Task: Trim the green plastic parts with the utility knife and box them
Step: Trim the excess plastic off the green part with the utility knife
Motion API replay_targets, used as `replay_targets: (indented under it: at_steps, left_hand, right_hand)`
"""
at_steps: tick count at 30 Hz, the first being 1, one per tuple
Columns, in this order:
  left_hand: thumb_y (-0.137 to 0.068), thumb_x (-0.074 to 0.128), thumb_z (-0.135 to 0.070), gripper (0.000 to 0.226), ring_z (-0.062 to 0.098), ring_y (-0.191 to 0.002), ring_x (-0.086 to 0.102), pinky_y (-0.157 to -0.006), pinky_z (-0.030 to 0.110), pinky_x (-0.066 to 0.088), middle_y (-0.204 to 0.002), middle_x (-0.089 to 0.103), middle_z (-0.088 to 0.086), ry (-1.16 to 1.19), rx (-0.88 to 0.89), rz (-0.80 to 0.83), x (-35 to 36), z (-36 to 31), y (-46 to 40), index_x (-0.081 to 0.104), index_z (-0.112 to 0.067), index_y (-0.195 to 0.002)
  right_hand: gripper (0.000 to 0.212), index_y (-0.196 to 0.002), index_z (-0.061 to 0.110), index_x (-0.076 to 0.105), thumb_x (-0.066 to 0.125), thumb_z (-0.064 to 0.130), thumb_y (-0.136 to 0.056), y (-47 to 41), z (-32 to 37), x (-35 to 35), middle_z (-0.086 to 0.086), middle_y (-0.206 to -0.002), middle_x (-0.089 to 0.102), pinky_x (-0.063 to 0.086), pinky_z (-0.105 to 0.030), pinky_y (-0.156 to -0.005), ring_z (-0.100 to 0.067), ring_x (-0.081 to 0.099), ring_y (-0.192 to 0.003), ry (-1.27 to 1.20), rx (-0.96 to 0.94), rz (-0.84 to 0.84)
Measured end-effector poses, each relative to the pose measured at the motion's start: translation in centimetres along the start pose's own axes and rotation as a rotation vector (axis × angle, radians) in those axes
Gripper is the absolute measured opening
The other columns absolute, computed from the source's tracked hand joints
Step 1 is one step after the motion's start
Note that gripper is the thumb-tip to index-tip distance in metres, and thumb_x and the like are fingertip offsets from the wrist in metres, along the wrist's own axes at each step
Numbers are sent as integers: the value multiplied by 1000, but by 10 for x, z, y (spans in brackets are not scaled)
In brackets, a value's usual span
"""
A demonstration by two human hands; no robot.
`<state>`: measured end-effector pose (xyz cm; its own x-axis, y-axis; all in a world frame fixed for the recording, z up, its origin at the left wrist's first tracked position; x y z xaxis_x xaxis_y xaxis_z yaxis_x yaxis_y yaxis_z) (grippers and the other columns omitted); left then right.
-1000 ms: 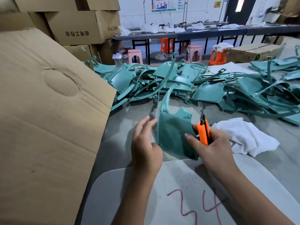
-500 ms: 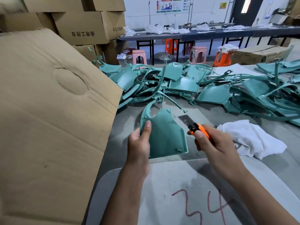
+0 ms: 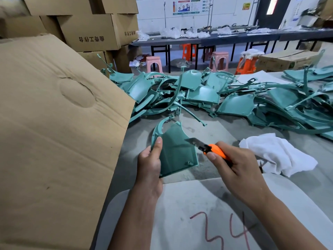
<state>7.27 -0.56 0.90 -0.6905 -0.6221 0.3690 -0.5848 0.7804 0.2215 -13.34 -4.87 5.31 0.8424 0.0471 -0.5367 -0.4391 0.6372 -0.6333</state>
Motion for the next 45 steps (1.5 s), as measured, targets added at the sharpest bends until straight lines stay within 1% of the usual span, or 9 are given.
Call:
replay_targets:
  at_steps: [8,14,17,24,29,32,35,42,45]
  left_hand:
    - [-99,61,-38,38,34,-99,75,-84,47,61,-104,77,16,8,14,-11,-3,1,-4,71,-4,-115]
    - [-100,62,-34,32,29,-98,76,-72,38,62,-105,78,13,14,16,35,2,5,-1,73,-7,-114]
    - [-100,62,-34,25,25,-88,77,-63,33,61,-95,79,7,48,33,-93,-2,3,-1,73,-11,-104]
    - [-99,65,-16,5,35,-100,72,-90,56,59,-107,75,15,166,85,-230,-6,-8,0,70,-15,-100]
    - [-99,60,-4,25,25,-83,76,-62,39,63,-113,74,17,323,-40,-128,3,-8,-3,68,-6,-122]
    - [-101,57,-10,34,36,-112,69,-85,49,59,-127,68,21,340,-116,-50,8,-11,-4,61,-3,-134]
    - [-102,55,-11,36,37,-122,64,-100,56,51,-132,66,20,376,-136,-23,9,-11,-5,59,-3,-137]
    - [-100,58,-5,36,33,-109,70,-66,42,64,-127,69,17,401,-118,-79,4,-8,-2,60,-5,-135]
    - [-98,61,-2,35,29,-97,72,-55,39,62,-123,71,16,418,-87,-124,6,-8,-2,63,-6,-132]
  right_hand:
    - [42,-70,26,44,54,48,-103,2,4,0,9,-58,33,28,-31,-48,-12,34,-50,-119,-79,100]
    - [38,-69,38,39,54,50,-102,0,-7,-4,10,-54,33,27,-30,-48,-10,32,-48,-31,36,-10]
    - [42,-69,35,38,52,53,-104,2,-4,-7,12,-56,30,24,-23,-49,-8,29,-48,-127,0,6]
    - [31,-75,32,42,51,45,-103,4,-3,7,14,-58,37,29,-30,-51,-10,41,-53,69,12,-18]
    - [31,-78,24,52,53,45,-101,8,2,20,11,-62,42,39,-42,-53,-13,43,-58,181,-67,155]
    - [25,-79,25,55,58,43,-96,10,0,22,12,-62,44,39,-41,-52,-15,46,-59,268,-88,209]
    - [33,-77,23,55,50,51,-94,12,-3,22,7,-61,50,38,-40,-50,-20,49,-59,403,-41,201]
    - [43,-69,19,46,60,45,-99,6,-25,-1,2,-56,52,45,-40,-51,-29,50,-54,553,267,-43]
    - [39,-72,20,48,58,46,-100,8,-18,3,8,-59,50,44,-38,-51,-22,48,-53,517,134,16]
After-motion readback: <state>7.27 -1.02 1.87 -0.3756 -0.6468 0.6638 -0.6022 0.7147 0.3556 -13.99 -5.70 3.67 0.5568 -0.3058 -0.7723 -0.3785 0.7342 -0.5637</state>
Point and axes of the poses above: each hand's wrist, its own y-axis away from the middle knuckle, its own x-axis out of the palm, z = x × y, the point moved 4 cm from there along -y, towards the middle knuckle
